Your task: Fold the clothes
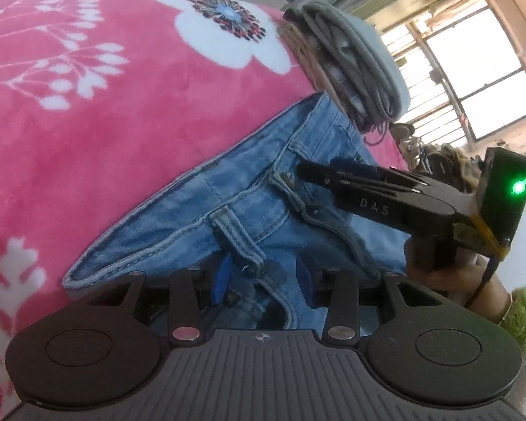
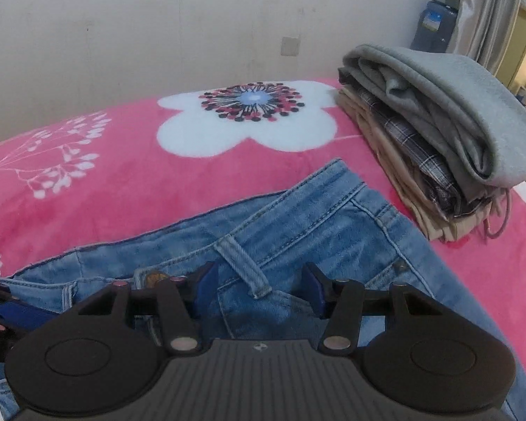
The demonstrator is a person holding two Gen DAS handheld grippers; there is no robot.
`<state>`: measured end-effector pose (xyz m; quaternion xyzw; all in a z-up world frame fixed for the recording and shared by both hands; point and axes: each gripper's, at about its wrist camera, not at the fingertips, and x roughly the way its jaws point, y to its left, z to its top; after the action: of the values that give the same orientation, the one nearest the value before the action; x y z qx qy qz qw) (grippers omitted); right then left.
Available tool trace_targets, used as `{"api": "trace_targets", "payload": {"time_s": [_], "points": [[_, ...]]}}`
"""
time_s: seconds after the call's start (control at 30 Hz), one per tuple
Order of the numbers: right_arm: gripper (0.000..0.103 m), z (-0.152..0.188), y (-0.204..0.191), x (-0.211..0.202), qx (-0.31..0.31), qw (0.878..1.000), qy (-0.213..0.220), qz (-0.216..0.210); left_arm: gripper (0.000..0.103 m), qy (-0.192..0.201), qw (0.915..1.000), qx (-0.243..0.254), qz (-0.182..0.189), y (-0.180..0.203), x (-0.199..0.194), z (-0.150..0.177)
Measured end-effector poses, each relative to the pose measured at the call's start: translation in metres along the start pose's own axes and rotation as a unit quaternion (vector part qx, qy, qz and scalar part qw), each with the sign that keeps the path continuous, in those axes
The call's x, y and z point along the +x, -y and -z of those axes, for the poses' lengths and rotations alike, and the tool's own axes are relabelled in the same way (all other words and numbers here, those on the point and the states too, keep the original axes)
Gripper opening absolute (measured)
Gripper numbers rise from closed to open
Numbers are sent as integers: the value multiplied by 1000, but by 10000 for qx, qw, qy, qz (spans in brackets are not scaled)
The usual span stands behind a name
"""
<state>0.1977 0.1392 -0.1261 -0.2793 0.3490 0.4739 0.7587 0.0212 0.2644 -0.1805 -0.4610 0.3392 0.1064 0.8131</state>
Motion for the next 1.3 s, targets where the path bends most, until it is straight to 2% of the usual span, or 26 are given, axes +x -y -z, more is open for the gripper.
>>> {"api": "trace_targets", "payload": {"time_s": [0.07,0.1,0.13,0.17,0.2,0.23,0.3,0.37,0.43,0.53,0.6,0.77,0.9,0.97,1.03,1.1,1.17,1.2,1.23,1.3], "points": [[55,-1,3,4,91,10000,-5,2,39,82,9999,-73,-34,1,3,-1],[55,-1,5,8,196,9998,-34,-17,32,143,9998,-82,-77,1,4,0],[53,-1,7,11,306,9995,-68,-34,17,215,9996,-45,-179,3,5,1],[51,-1,7,14,403,9991,-94,-45,11,268,9993,-8,-259,3,5,2],[37,-2,7,15,439,9990,-105,-65,9,310,9990,15,-309,4,5,4],[24,-3,2,13,382,9992,-81,-8,4,375,9988,-25,-306,2,3,5],[10,-5,-11,8,144,9995,21,269,1,546,9980,-14,-307,2,-2,7],[8,-4,-24,2,-173,9981,176,560,0,736,9969,-49,-269,2,-8,8],[7,-5,-26,-5,-134,9963,404,749,0,951,9952,-47,-226,4,-15,8],[7,-13,-22,-15,99,9945,707,762,0,1173,9930,15,-160,7,-23,6],[7,-19,-21,-16,192,9942,799,697,0,1180,9929,1,-163,7,-23,3],[7,-31,-28,-10,275,9943,875,550,0,1263,9917,-117,-224,1,-27,1],[7,-28,-28,11,458,9947,718,572,1,1095,9932,-220,-321,-11,-18,-2],[7,-21,-23,30,577,9957,480,551,2,1084,9934,-50,-382,-12,-14,1],[8,-16,-18,37,710,9953,487,439,5,1066,9932,164,-430,-11,-12,3],[10,-20,-16,33,694,9958,465,386,5,919,9952,99,-309,-14,-18,0],[19,-22,-10,23,708,9962,417,294,12,746,9970,56,-220,-16,-27,-1],[37,-22,-5,16,728,9961,443,249,23,699,9973,89,-215,-16,-33,1],[52,-22,-1,8,757,9956,518,212,32,664,9975,149,-209,-16,-41,3],[55,-21,11,-8,834,9941,684,119,36,600,9975,305,-207,-15,-56,7]]}}
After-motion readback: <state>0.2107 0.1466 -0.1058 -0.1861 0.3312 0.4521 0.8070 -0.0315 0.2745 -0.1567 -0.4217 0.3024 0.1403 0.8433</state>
